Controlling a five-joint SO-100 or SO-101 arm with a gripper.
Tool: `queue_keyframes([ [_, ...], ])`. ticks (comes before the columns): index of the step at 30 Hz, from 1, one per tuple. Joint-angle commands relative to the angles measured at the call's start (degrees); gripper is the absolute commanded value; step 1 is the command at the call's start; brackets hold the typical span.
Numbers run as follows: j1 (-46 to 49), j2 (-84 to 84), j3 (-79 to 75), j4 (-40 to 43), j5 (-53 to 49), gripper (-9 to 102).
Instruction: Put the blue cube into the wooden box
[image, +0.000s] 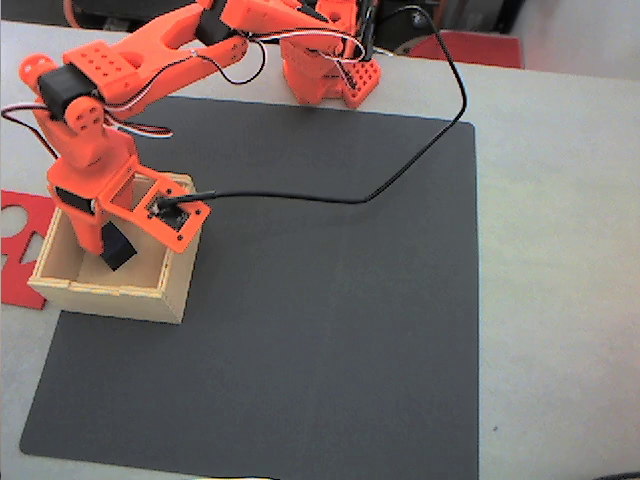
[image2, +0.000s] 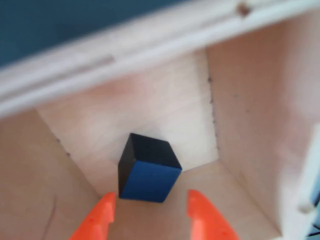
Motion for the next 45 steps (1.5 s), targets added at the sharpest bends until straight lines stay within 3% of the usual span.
queue_keyframes([
  [1, -1.49, 8.70, -2.72, 0.79, 0.00, 4],
  [10, -11.87, 34.98, -7.38, 4.48, 1.93, 0],
  [18, -22.32, 70.75, 3.78, 4.22, 2.02, 0],
  [24, -33.31, 104.77, 35.60, -4.66, 0.44, 0],
  [27, -33.75, 122.87, 56.51, -10.55, -2.55, 0],
  [31, -30.41, 138.08, 73.30, -11.95, -7.03, 0],
  [40, -27.60, 144.32, 103.62, -19.34, -6.06, 0],
  [45, -29.88, 144.32, 113.73, -18.98, -6.06, 0],
])
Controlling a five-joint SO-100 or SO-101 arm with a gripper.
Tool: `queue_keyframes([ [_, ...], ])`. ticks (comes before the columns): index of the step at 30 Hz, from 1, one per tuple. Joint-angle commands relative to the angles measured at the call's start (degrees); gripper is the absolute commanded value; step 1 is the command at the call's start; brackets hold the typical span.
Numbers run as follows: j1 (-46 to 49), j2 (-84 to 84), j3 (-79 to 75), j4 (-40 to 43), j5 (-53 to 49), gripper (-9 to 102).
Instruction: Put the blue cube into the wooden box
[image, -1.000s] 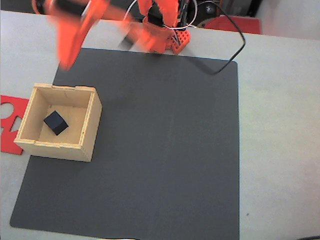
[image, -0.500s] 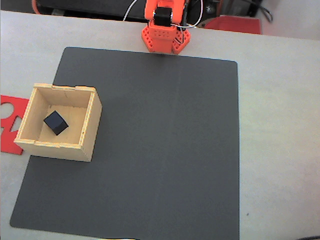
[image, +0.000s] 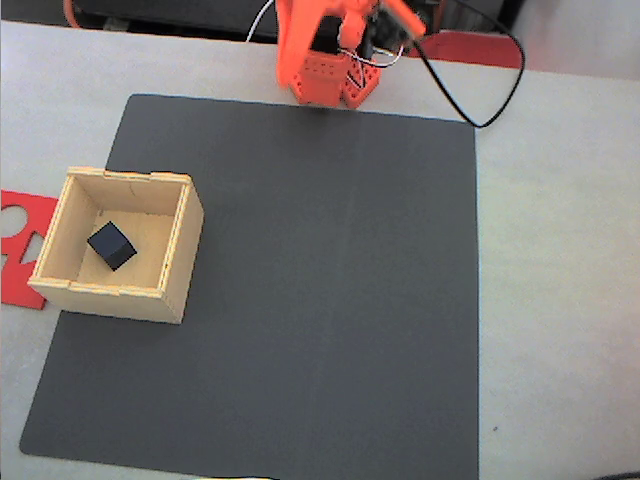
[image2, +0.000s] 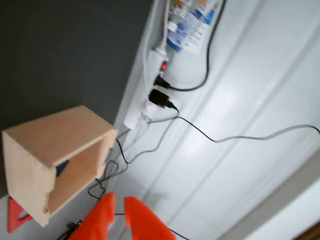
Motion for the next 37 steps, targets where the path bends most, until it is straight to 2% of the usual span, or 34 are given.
queue_keyframes([
  [1, -0.88, 0.79, 5.19, -0.09, 0.44, 0],
  [10, -2.99, 0.79, 20.39, 0.00, 9.05, 0],
  [15, -2.72, 0.79, 26.46, -3.52, 9.67, 0],
  [20, -3.87, 0.79, 31.55, -6.33, 16.52, 0],
  [37, -0.97, 0.79, 31.90, -7.21, 18.63, 0],
])
